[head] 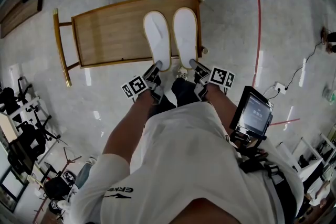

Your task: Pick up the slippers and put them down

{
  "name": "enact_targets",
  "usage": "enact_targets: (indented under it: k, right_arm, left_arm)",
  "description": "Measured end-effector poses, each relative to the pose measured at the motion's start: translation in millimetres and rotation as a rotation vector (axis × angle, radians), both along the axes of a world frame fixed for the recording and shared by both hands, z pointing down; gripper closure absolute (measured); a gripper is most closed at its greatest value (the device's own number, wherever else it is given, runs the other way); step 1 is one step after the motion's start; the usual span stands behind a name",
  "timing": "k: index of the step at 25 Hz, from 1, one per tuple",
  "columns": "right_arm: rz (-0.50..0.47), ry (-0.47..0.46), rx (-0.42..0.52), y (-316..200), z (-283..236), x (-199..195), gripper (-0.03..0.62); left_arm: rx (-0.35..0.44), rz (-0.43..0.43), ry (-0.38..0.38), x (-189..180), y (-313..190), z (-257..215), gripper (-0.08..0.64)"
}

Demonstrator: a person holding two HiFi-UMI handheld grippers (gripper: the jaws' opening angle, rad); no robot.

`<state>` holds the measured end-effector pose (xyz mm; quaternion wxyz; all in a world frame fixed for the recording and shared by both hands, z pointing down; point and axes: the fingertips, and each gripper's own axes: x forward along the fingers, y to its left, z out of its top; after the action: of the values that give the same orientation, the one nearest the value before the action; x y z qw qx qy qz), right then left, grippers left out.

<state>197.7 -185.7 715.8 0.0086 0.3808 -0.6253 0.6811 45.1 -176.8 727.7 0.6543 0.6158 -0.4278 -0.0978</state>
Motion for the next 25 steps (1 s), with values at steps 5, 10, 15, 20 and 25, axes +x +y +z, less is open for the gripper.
enact_targets:
  k: [5, 10, 15, 20, 25]
  right_arm:
    - [-0.008, 0.012, -0.002, -1.4, 2.8, 2.2, 0.535]
    - [-0.013, 0.032, 0.0, -0.9, 3.4, 4.8, 0.514]
    - [-0.026, 0.036, 0.014, -1.8, 0.8, 3.0, 0.488]
    - [-0.027, 0.032, 0.03, -2.4, -2.6, 4.7, 0.476]
    - [-0.037, 0.035, 0.045, -0.6, -5.1, 7.4, 0.468]
  left_arm:
    - [-0.01, 0.008, -0.014, 1.1, 1.5, 5.1, 0.486]
    - [-0.002, 0.022, -0.025, 0.7, 3.6, 4.2, 0.46]
    - [0.013, 0.03, -0.025, 0.6, 5.5, 0.0, 0.442]
    - [0.026, 0.035, -0.029, 2.6, 8.6, -3.3, 0.436]
    - [0.043, 0.031, -0.041, 0.6, 13.3, -8.6, 0.434]
